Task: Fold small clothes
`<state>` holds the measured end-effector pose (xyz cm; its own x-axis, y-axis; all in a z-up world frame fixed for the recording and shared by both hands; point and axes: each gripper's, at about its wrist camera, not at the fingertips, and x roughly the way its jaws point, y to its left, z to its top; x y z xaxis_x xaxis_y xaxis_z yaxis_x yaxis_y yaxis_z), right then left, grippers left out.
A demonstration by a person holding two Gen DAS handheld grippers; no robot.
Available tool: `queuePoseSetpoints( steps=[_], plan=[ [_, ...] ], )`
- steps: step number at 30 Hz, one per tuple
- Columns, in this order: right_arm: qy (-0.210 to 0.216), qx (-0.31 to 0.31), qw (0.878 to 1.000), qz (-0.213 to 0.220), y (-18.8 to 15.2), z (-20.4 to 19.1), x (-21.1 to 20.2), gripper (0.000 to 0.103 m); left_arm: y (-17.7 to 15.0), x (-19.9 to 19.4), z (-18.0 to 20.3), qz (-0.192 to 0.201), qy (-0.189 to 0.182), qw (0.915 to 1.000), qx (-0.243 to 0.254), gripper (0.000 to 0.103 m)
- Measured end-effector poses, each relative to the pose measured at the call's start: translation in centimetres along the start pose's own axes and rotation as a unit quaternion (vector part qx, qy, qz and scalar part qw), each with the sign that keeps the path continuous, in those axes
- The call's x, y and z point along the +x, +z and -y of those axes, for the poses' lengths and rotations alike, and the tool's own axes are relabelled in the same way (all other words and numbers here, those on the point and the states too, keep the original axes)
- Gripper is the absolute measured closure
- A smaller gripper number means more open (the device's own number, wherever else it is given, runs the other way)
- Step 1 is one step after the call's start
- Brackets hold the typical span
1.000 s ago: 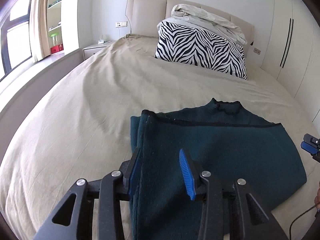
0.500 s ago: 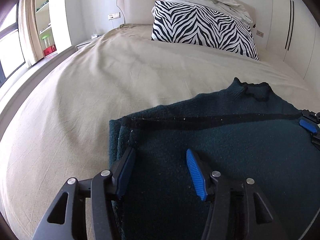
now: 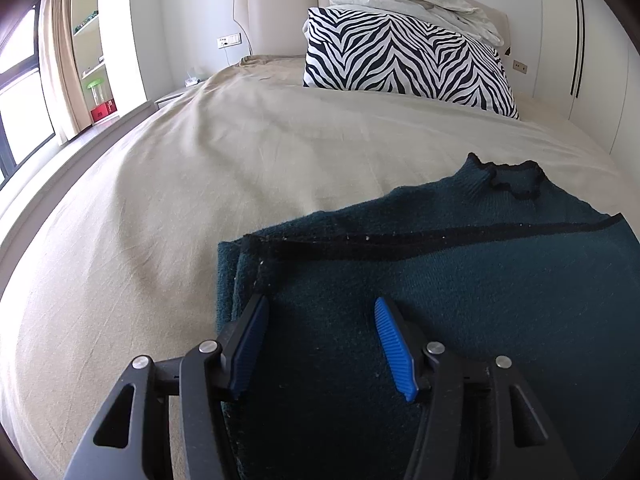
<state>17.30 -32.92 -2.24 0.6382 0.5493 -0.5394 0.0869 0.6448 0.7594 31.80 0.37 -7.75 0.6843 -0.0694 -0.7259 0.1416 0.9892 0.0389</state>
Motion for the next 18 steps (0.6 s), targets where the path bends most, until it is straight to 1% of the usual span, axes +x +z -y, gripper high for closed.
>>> queuePoseSetpoints(
  steps=[1, 2, 3, 4, 5, 6, 9, 12, 13, 15, 17, 18],
  plan=[
    [-0.001, -0.010, 1.000, -0.029, -1.2, -0.5, 1.7, 0.073, -0.1, -0.1, 0.0, 0.001, 0.000, 1.0000, 0.000, 0.044],
    [-0.014, -0.017, 0.999, -0.048, -2.2, -0.5, 3.1, 0.073, -0.1, -0.1, 0.1, 0.001, 0.000, 1.0000, 0.000, 0.044],
    [-0.031, -0.016, 0.998, -0.056, -2.9, 0.1, 3.8, 0.073, -0.2, -0.1, 0.1, 0.002, 0.001, 1.0000, 0.000, 0.044],
    [-0.030, -0.010, 0.998, -0.052, -3.0, 1.0, 4.0, 0.078, -0.2, -0.1, 0.1, 0.002, 0.001, 1.0000, 0.000, 0.044],
    [-0.012, 0.002, 0.999, -0.041, -2.9, 2.0, 3.5, 0.079, -0.2, -0.1, 0.1, 0.002, 0.002, 1.0000, 0.001, 0.044],
    [-0.006, 0.019, 0.999, -0.026, -2.8, 2.9, 2.3, 0.079, -0.2, -0.1, 0.1, 0.003, 0.002, 1.0000, 0.001, 0.044],
    [-0.022, 0.043, 0.998, 0.035, -1.8, 5.7, -1.7, 0.078, -0.3, -0.1, 0.0, 0.006, 0.002, 1.0000, 0.001, 0.044],
    [-0.036, 0.079, 0.993, 0.086, -1.3, 9.3, -6.4, 0.079, -0.4, -0.2, 0.0, 0.007, 0.002, 1.0000, 0.000, 0.044],
    [-0.048, 0.084, 0.990, 0.102, -1.1, 10.3, -7.9, 0.079, -0.4, -0.2, 0.0, 0.007, 0.003, 1.0000, 0.001, 0.044],
    [-0.086, 0.092, 0.983, 0.131, -0.9, 11.7, -10.7, 0.079, -0.4, -0.2, 0.0, 0.007, 0.004, 1.0000, 0.001, 0.044],
    [-0.106, 0.098, 0.977, 0.156, -1.0, 12.7, -13.0, 0.078, -0.4, -0.2, 0.0, 0.007, 0.005, 1.0000, 0.002, 0.044],
    [-0.132, 0.099, 0.972, 0.168, -1.0, 12.9, -14.0, 0.076, -0.4, -0.1, 0.1, 0.008, 0.006, 0.9999, 0.003, 0.044]
  ],
)
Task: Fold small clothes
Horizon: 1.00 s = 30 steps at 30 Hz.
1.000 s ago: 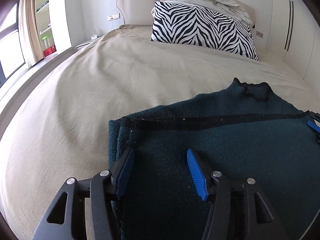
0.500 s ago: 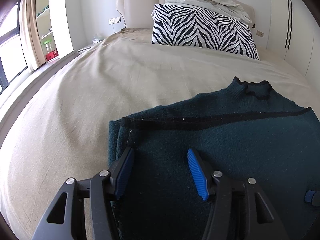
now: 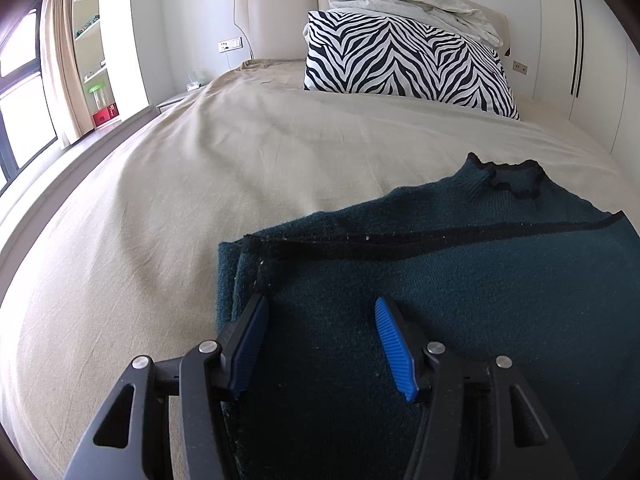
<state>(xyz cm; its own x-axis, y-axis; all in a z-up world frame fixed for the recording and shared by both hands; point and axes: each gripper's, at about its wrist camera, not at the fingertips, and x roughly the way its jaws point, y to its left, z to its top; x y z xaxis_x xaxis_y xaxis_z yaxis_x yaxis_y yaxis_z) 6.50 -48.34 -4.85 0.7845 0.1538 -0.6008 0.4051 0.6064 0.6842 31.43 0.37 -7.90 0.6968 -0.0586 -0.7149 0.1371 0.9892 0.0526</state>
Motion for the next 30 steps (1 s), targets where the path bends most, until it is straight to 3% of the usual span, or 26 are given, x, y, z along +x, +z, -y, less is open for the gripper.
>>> queuePoseSetpoints(
  steps=[4, 8, 13, 14, 15, 16, 21, 26, 30],
  plan=[
    [-0.074, 0.006, 0.996, 0.041, 1.1, 1.3, -3.0, 0.074, 0.0, -0.1, 0.1, 0.000, 0.003, 1.0000, 0.002, 0.044],
    [-0.056, 0.014, 0.997, 0.044, 0.3, 1.6, -5.3, 0.074, 0.0, -0.1, 0.4, 0.001, 0.013, 0.9999, 0.009, 0.043],
    [-0.016, -0.040, 0.999, 0.024, -1.5, -3.3, -6.3, 0.073, 0.0, -0.2, 0.7, 0.003, 0.022, 0.9996, 0.016, 0.043],
    [-0.004, -0.052, 0.999, 0.014, -1.9, -5.1, -5.8, 0.071, 0.0, -0.2, 0.6, 0.003, 0.022, 0.9996, 0.015, 0.043],
    [0.004, -0.064, 0.998, 0.004, -2.2, -6.3, -5.2, 0.058, 0.0, -0.2, 0.7, 0.003, 0.022, 0.9996, 0.015, 0.043],
    [0.011, -0.077, 0.997, -0.003, -2.5, -7.6, -4.7, 0.053, 0.0, -0.2, 0.7, 0.003, 0.022, 0.9996, 0.016, 0.043],
    [0.038, -0.127, 0.990, -0.052, -4.8, -13.2, -0.5, 0.053, -0.1, -0.2, 0.7, 0.005, 0.022, 0.9996, 0.015, 0.043],
    [0.047, -0.144, 0.984, -0.089, -5.7, -15.8, 4.3, 0.053, -0.2, -0.1, 0.6, 0.008, 0.022, 0.9996, 0.014, 0.043],
    [0.005, -0.139, 0.984, -0.107, -5.7, -14.5, 7.9, 0.055, -0.3, -0.1, 0.7, 0.008, 0.023, 0.9996, 0.015, 0.043]
  ],
)
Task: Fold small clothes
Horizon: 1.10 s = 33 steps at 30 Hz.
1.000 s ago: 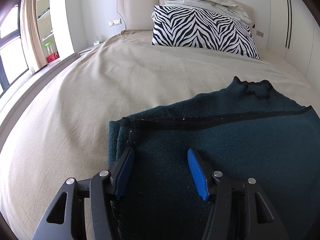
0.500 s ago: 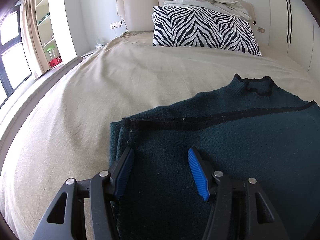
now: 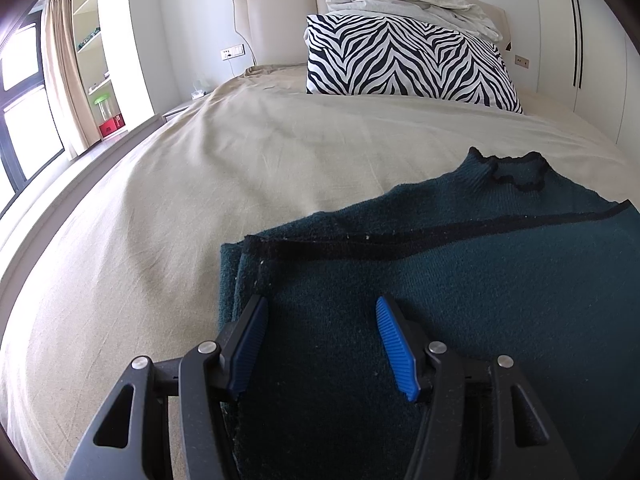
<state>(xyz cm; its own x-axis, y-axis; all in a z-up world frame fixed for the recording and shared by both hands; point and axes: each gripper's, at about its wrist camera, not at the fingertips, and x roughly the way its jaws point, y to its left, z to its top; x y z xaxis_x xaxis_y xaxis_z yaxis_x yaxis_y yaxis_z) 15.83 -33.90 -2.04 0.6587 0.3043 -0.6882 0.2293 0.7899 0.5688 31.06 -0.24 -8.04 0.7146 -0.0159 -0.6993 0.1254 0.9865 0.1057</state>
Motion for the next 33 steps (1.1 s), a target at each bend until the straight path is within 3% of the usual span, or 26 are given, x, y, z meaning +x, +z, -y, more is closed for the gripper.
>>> queuePoseSetpoints(
  steps=[4, 17, 26, 33],
  plan=[
    [0.035, 0.027, 0.999, 0.015, -0.2, 3.2, 0.2, 0.058, 0.0, 0.0, 0.0, 0.000, 0.001, 1.0000, 0.000, 0.043],
    [-0.028, 0.120, 0.986, 0.109, -1.2, 11.3, -7.9, 0.056, 0.0, 0.1, 0.0, 0.001, -0.001, 1.0000, -0.002, 0.042],
    [-0.016, 0.142, 0.982, 0.121, -4.4, 10.5, -12.1, 0.054, 0.3, 0.1, -0.2, -0.008, -0.008, 0.9999, -0.006, 0.042],
    [-0.005, 0.143, 0.985, 0.100, -7.6, 9.5, -13.8, 0.053, 0.3, -2.5, -1.2, -0.044, -0.065, 0.9959, -0.043, 0.029]
  ],
)
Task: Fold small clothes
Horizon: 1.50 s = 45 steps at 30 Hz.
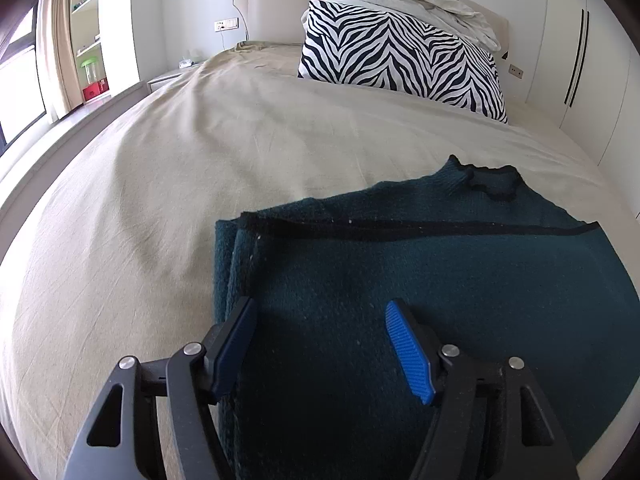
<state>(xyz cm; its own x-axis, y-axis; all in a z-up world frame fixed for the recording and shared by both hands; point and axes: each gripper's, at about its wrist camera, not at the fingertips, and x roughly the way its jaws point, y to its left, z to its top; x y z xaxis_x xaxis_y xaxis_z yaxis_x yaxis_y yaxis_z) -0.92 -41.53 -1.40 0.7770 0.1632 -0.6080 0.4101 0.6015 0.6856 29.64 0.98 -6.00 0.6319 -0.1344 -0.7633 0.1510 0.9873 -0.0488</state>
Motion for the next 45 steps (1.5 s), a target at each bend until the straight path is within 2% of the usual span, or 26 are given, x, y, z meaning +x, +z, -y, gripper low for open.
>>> queuePoseSetpoints(
  steps=[2, 8, 10, 14, 16, 19, 24, 28, 33, 36, 41, 43, 45],
  plan=[
    [0.005, 0.022, 1.000, 0.005, 0.0, 0.7, -0.5, 0.053, -0.8, -1.5, 0.8, -0.001, -0.020, 0.9998, -0.004, 0.024],
    [0.011, 0.063, 0.998, 0.002, 0.1, 1.8, -0.1, 0.051, -3.9, -3.3, 4.9, -0.016, -0.073, 0.9972, -0.003, 0.023],
    [-0.002, 0.082, 0.997, -0.002, 0.0, 2.4, 0.6, 0.051, -4.0, -3.5, 6.0, -0.017, -0.086, 0.9961, -0.007, 0.022],
    [0.015, 0.126, 0.992, 0.009, 0.8, 3.2, 1.9, 0.051, -3.0, -3.7, 6.5, -0.017, -0.108, 0.9932, -0.040, 0.022],
    [0.021, 0.139, 0.990, 0.013, 1.6, 3.3, 2.8, 0.051, -2.3, -3.9, 6.5, -0.008, -0.125, 0.9909, -0.049, 0.026],
    [0.031, 0.185, 0.982, 0.018, 2.4, 4.2, 3.9, 0.051, -1.6, -3.7, 6.8, 0.000, -0.134, 0.9897, -0.049, 0.027],
    [0.071, 0.239, 0.968, 0.025, 2.8, 5.0, 4.6, 0.051, -2.0, -1.2, 7.1, -0.025, -0.139, 0.9889, -0.047, 0.027],
    [0.054, 0.286, 0.957, 0.012, 1.5, 6.1, 3.8, 0.055, -2.5, -0.5, 7.8, -0.030, -0.125, 0.9916, -0.013, 0.025],
    [0.033, 0.273, 0.961, 0.017, 1.9, 5.1, 4.5, 0.055, -2.7, -0.2, 8.2, -0.034, -0.121, 0.9920, -0.001, 0.022],
    [0.052, 0.265, 0.962, 0.028, 3.0, 4.6, 5.7, 0.051, -2.5, -0.1, 7.9, -0.037, -0.131, 0.9907, -0.007, 0.022],
    [0.115, 0.241, 0.962, 0.050, 4.2, 2.8, 5.9, 0.051, -2.3, 0.0, 7.5, -0.038, -0.142, 0.9889, -0.019, 0.022],
    [0.116, 0.224, 0.966, 0.056, 4.0, 2.5, 5.6, 0.051, -2.3, 0.1, 7.3, -0.038, -0.146, 0.9881, -0.028, 0.022],
    [0.102, 0.225, 0.968, 0.039, 3.6, 2.9, 6.4, 0.051, -2.2, 0.1, 7.1, -0.040, -0.152, 0.9869, -0.036, 0.022]
  ],
)
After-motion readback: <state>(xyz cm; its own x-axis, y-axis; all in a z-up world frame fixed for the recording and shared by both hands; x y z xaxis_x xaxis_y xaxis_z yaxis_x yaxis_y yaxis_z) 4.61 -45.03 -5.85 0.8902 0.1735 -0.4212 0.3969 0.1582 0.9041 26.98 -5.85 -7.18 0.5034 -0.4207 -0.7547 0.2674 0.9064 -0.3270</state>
